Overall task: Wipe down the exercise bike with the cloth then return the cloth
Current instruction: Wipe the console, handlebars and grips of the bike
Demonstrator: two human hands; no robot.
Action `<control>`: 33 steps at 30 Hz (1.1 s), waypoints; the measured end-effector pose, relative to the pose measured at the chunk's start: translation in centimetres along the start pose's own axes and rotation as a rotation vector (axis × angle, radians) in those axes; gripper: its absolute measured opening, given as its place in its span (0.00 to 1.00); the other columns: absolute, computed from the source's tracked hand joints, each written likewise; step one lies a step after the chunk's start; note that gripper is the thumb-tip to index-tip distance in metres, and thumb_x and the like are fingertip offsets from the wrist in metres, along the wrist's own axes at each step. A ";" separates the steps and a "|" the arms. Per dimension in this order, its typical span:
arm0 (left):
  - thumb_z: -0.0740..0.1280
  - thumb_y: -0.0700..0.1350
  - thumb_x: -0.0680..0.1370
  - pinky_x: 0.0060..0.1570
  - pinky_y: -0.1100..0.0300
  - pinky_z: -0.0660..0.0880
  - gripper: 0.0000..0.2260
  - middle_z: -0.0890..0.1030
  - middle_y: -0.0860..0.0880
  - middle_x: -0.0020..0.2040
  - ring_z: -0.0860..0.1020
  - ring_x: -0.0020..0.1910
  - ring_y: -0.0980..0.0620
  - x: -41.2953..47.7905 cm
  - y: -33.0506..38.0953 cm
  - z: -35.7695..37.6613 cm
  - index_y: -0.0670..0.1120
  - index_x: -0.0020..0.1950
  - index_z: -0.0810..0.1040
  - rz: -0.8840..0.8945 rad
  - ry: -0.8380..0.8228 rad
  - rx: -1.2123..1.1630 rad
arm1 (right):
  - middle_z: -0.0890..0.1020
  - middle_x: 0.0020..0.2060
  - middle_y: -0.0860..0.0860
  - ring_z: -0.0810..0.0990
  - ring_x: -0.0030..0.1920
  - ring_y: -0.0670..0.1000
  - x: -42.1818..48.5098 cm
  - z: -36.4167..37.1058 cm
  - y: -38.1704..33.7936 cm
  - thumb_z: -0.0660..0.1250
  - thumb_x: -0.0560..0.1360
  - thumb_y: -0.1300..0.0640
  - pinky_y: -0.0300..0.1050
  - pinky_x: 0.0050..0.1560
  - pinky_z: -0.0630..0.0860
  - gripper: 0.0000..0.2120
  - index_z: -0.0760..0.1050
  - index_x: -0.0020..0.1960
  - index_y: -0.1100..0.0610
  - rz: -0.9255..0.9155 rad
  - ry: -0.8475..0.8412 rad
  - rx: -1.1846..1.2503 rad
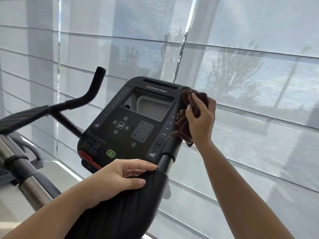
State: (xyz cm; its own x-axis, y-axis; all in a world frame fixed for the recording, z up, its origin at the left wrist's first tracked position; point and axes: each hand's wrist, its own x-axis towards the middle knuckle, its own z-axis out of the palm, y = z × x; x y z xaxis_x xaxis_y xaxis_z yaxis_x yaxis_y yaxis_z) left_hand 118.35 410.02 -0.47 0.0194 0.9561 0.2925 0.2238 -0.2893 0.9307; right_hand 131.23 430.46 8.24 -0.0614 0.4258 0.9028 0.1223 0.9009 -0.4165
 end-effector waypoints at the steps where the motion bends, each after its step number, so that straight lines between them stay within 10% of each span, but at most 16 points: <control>1: 0.67 0.35 0.74 0.52 0.68 0.73 0.16 0.79 0.59 0.58 0.75 0.58 0.60 0.0 0.0 -0.1 0.53 0.55 0.81 0.004 0.001 0.004 | 0.68 0.56 0.51 0.75 0.57 0.58 0.6 0.5 0.1 0.65 0.74 0.63 0.55 0.60 0.74 0.18 0.73 0.63 0.55 0.054 -0.020 0.027; 7: 0.68 0.36 0.73 0.55 0.68 0.71 0.16 0.79 0.60 0.58 0.75 0.59 0.60 0.2 -0.4 -0.3 0.54 0.55 0.80 0.035 0.022 0.049 | 0.68 0.49 0.48 0.79 0.47 0.53 -4.6 -0.3 0.1 0.67 0.72 0.62 0.48 0.54 0.79 0.19 0.75 0.60 0.47 0.182 -0.199 -0.009; 12: 0.69 0.36 0.72 0.56 0.64 0.73 0.16 0.80 0.58 0.57 0.76 0.59 0.59 0.2 -0.5 -0.3 0.55 0.55 0.81 0.028 0.017 0.007 | 0.72 0.46 0.45 0.76 0.47 0.38 -10.7 -2.4 -2.7 0.67 0.72 0.62 0.20 0.47 0.67 0.17 0.77 0.54 0.43 0.320 -0.291 0.019; 23: 0.69 0.35 0.72 0.55 0.61 0.75 0.16 0.82 0.59 0.53 0.77 0.55 0.62 -0.2 -0.4 0.0 0.54 0.53 0.81 -0.013 0.055 -0.061 | 0.69 0.52 0.50 0.73 0.52 0.36 -2.9 -2.9 -3.9 0.67 0.72 0.64 0.25 0.55 0.67 0.16 0.76 0.60 0.57 0.037 -0.155 -0.259; 33: 0.68 0.32 0.72 0.48 0.66 0.77 0.17 0.82 0.57 0.50 0.78 0.51 0.64 0.0 -0.6 -0.2 0.51 0.54 0.81 -0.078 0.043 -0.200 | 0.70 0.41 0.46 0.73 0.43 0.35 -6.6 -3.1 -3.4 0.68 0.71 0.62 0.23 0.48 0.66 0.15 0.79 0.55 0.49 0.198 -0.471 -0.369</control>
State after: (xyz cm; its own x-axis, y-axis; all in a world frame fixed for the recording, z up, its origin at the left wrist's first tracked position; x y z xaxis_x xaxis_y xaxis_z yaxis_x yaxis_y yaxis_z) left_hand 118.07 410.13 -0.98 -0.0327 0.9742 0.2232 0.0252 -0.2225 0.9746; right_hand 134.25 424.32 4.03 -0.4220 0.6489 0.6331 0.5042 0.7484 -0.4309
